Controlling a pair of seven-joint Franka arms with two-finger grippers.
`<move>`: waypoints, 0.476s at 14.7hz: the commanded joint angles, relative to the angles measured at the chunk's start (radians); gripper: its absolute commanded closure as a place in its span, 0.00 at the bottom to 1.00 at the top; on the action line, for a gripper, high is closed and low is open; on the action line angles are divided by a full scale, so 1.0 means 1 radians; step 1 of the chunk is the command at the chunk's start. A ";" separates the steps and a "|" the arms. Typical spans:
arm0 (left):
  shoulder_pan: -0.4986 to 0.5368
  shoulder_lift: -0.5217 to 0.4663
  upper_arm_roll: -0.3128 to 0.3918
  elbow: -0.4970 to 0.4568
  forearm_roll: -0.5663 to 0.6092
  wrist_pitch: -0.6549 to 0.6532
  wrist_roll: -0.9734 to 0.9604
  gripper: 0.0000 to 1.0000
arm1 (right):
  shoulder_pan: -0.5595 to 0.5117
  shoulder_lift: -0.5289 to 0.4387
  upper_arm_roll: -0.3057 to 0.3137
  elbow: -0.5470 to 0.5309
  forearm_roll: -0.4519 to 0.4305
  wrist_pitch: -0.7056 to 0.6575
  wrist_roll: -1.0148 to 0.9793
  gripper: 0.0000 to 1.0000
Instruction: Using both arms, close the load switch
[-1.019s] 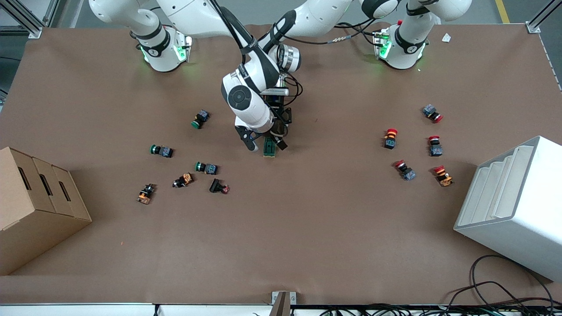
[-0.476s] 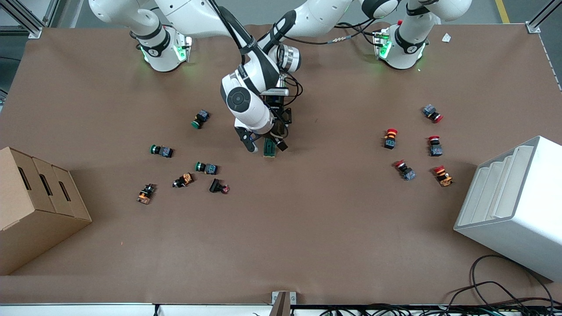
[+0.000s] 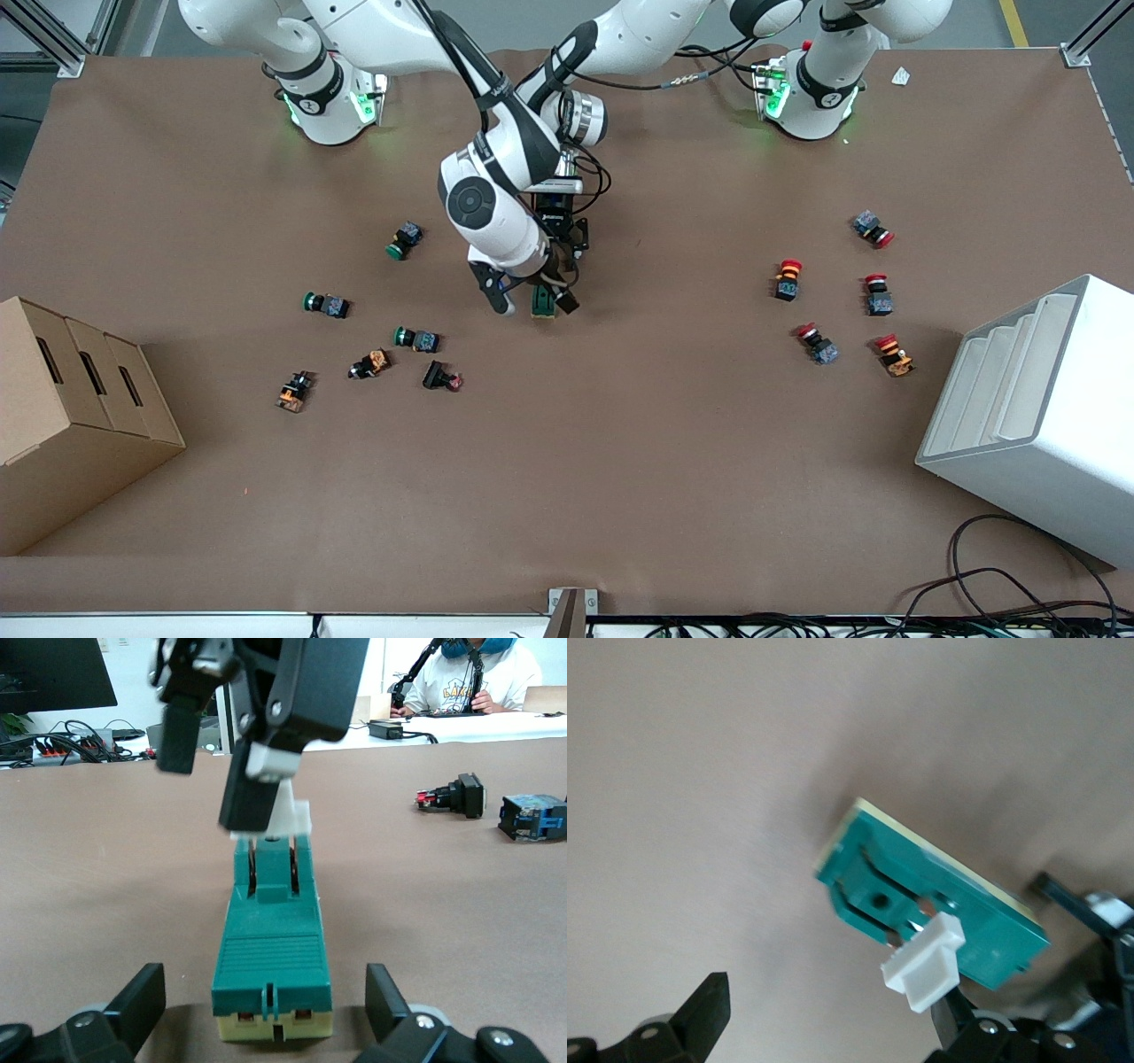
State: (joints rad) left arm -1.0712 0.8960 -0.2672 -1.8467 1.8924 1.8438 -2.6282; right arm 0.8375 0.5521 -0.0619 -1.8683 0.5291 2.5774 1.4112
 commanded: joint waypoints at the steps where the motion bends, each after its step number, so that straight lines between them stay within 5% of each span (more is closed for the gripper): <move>1: 0.004 0.018 0.002 0.011 0.024 -0.009 -0.004 0.01 | -0.023 0.020 0.004 0.024 0.000 0.015 -0.034 0.00; 7: 0.004 0.020 0.002 0.011 0.024 -0.009 -0.004 0.00 | -0.046 0.048 0.004 0.053 0.000 0.014 -0.047 0.00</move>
State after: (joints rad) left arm -1.0711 0.8960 -0.2671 -1.8468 1.8924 1.8437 -2.6282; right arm 0.8153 0.5702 -0.0644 -1.8474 0.5290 2.5841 1.3857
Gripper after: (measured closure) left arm 0.000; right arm 0.000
